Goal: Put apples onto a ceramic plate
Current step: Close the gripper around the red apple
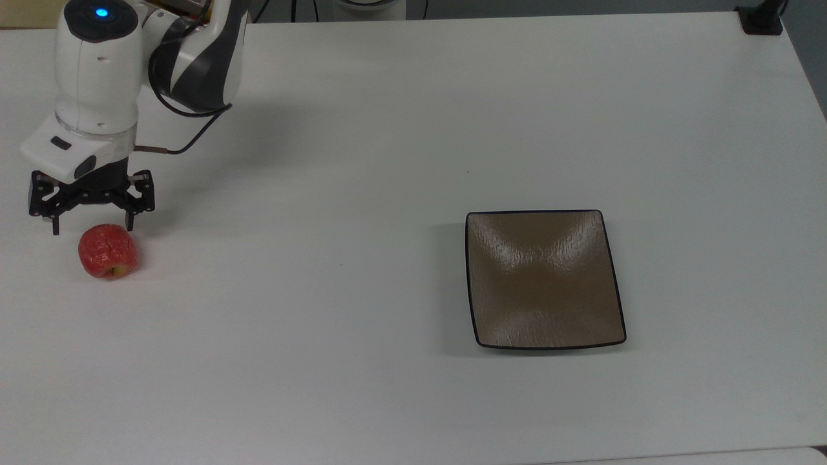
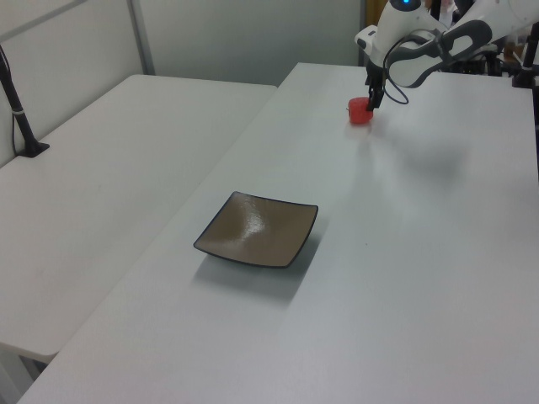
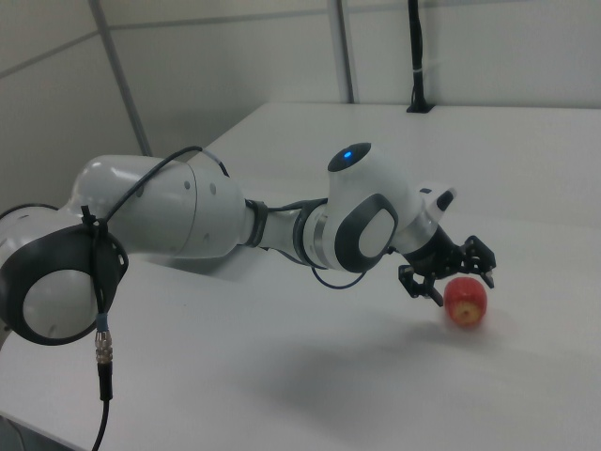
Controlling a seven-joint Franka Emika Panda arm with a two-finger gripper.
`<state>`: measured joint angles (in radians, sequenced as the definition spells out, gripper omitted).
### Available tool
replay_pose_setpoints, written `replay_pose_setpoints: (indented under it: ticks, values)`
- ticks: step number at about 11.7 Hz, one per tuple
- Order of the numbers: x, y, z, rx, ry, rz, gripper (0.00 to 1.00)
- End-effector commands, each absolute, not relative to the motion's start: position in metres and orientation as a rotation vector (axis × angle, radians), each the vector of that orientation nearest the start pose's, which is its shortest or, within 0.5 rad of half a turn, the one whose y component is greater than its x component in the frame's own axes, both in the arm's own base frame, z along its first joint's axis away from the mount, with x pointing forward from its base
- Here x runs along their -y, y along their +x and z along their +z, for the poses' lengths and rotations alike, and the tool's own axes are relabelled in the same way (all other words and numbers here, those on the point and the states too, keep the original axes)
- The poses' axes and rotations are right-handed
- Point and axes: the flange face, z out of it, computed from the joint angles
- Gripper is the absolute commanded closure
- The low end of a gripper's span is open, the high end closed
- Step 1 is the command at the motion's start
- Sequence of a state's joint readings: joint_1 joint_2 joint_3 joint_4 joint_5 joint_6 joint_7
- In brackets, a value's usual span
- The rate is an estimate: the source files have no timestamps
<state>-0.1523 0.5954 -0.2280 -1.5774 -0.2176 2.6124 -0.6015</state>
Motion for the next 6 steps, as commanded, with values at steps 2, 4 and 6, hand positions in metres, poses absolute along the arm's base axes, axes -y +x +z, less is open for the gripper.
replay_pose_setpoints:
  ticks: [2, 4, 6]
  values:
    - [0.236, 0.702, 0.338, 0.875, -3.466, -0.508, 0.0]
    - [0.236, 0.707, 0.329, 0.884, -3.466, -0.498, 0.0]
    - [0.237, 0.708, 0.323, 0.891, -3.465, -0.502, 0.22]
